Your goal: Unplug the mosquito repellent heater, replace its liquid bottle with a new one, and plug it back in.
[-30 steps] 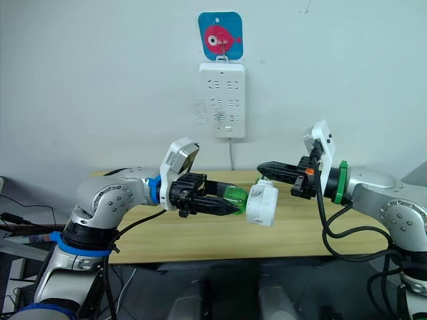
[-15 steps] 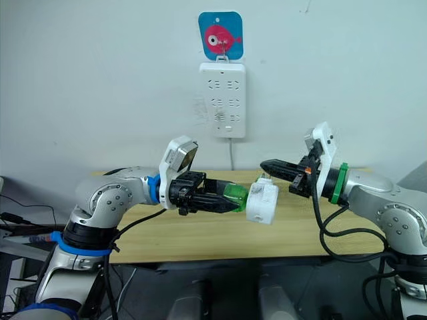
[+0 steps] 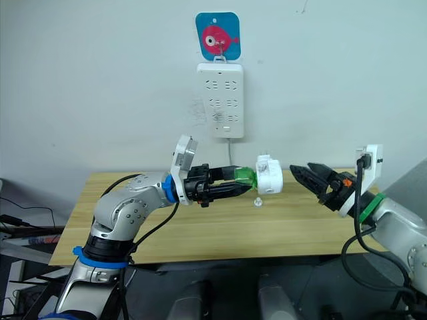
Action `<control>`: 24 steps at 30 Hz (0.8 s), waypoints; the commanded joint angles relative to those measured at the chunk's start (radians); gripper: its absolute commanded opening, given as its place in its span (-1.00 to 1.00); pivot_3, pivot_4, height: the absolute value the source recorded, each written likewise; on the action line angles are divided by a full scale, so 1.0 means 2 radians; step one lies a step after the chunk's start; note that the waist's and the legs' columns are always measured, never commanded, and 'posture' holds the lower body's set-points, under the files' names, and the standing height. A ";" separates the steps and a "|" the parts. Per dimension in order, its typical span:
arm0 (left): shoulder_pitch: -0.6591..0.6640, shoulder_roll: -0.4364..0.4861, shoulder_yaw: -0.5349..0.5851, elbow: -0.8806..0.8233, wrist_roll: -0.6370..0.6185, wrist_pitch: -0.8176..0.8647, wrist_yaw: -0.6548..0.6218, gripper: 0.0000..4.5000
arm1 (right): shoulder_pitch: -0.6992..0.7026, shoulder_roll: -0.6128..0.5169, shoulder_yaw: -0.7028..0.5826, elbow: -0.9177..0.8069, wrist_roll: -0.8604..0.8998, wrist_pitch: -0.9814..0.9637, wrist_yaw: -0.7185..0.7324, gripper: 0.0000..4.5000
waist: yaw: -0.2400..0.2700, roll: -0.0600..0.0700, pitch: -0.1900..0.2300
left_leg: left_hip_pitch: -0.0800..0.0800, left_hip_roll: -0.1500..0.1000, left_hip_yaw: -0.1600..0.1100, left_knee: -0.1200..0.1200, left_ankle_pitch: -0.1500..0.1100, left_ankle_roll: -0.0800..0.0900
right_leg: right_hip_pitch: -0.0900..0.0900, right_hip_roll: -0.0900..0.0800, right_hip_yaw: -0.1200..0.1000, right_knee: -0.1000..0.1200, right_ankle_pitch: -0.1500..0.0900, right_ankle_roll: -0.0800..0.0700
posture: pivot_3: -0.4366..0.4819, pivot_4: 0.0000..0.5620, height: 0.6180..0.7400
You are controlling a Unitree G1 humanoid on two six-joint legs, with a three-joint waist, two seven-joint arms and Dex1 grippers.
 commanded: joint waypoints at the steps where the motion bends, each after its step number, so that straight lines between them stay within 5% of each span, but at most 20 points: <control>1: -0.001 -0.014 0.014 -0.015 -0.008 -0.006 0.024 0.01 | 0.024 0.020 -0.010 -0.041 0.041 -0.043 -0.049 1.00 | 0.000 0.000 0.000 | 0.000 0.000 0.000 0.000 0.000 0.000 | 0.000 0.000 0.000 0.000 0.000 0.000 | -0.36 -0.39 1.00; 10: -0.010 -0.003 0.019 -0.013 -0.027 0.015 0.010 0.01 | 0.083 0.002 0.027 -0.088 0.140 -0.081 -0.079 1.00 | -0.001 0.000 0.000 | 0.000 0.000 0.001 0.000 0.000 0.000 | 0.000 0.000 0.001 0.000 0.000 0.000 | -0.38 -0.38 1.00; 17: -0.012 0.002 0.014 -0.014 -0.031 0.019 -0.011 0.01 | 0.064 -0.001 0.062 -0.094 0.159 -0.127 -0.124 1.00 | -0.002 0.000 0.000 | 0.000 0.000 0.001 0.000 0.000 0.000 | 0.000 0.000 0.001 0.000 0.000 0.000 | -0.39 -0.40 1.00; 24: -0.034 0.032 0.003 0.002 -0.037 0.032 -0.073 0.01 | 0.073 -0.080 0.069 -0.065 0.256 -0.090 -0.069 1.00 | -0.001 0.000 -0.001 | 0.000 0.000 0.001 0.000 0.000 0.000 | 0.000 0.000 0.001 0.000 0.000 0.000 | -0.40 -0.41 1.00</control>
